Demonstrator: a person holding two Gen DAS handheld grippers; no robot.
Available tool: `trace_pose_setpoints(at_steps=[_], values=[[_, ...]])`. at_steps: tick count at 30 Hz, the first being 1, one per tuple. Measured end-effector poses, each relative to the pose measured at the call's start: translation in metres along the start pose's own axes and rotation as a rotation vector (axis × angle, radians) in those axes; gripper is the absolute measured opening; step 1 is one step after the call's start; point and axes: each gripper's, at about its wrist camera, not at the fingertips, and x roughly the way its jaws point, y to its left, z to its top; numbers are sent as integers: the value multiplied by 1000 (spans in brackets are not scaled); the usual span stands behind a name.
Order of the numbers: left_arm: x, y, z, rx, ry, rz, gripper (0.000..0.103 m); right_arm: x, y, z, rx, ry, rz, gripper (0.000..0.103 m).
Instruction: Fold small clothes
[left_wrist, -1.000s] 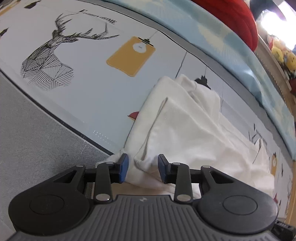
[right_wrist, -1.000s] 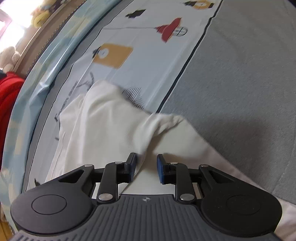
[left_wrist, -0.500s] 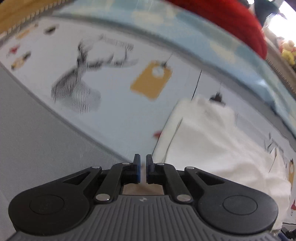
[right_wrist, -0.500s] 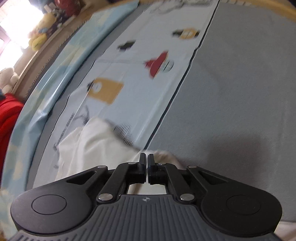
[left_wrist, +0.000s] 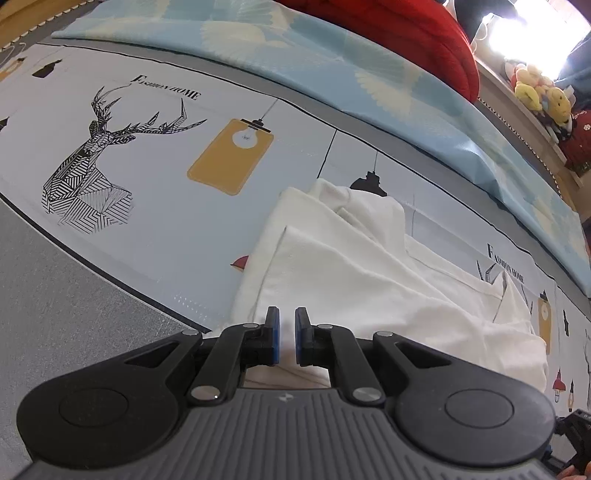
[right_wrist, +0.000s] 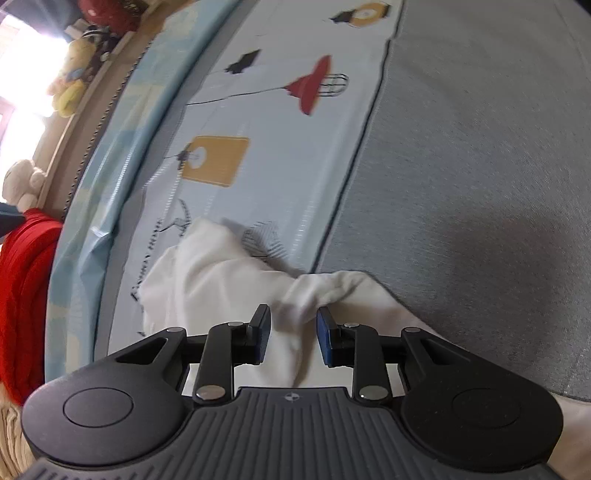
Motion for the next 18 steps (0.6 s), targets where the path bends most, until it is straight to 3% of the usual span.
trace_pose_setpoints(at_steps=[2, 3, 4, 10, 14, 15, 18], values=[[1, 1, -1, 1, 8, 1, 8, 1, 3, 0, -23, -1, 12, 29], [2, 1, -1, 1, 11, 3, 8, 2, 2, 1, -27, -1, 6, 24], [3, 2, -1, 1, 11, 3, 8, 3, 1, 1, -28, 2, 1, 0], [12, 3, -2, 26, 31, -5, 9, -16, 2, 0, -38, -105, -30, 1], [37, 19, -7, -31, 121, 45, 9, -4, -4, -4, -25, -38, -117, 3], [36, 21, -7, -48, 120, 41, 9, -3, -4, -5, -21, -23, -136, 9], [21, 12, -2, -16, 68, 17, 9, -16, 4, -7, -62, -89, -160, 10]])
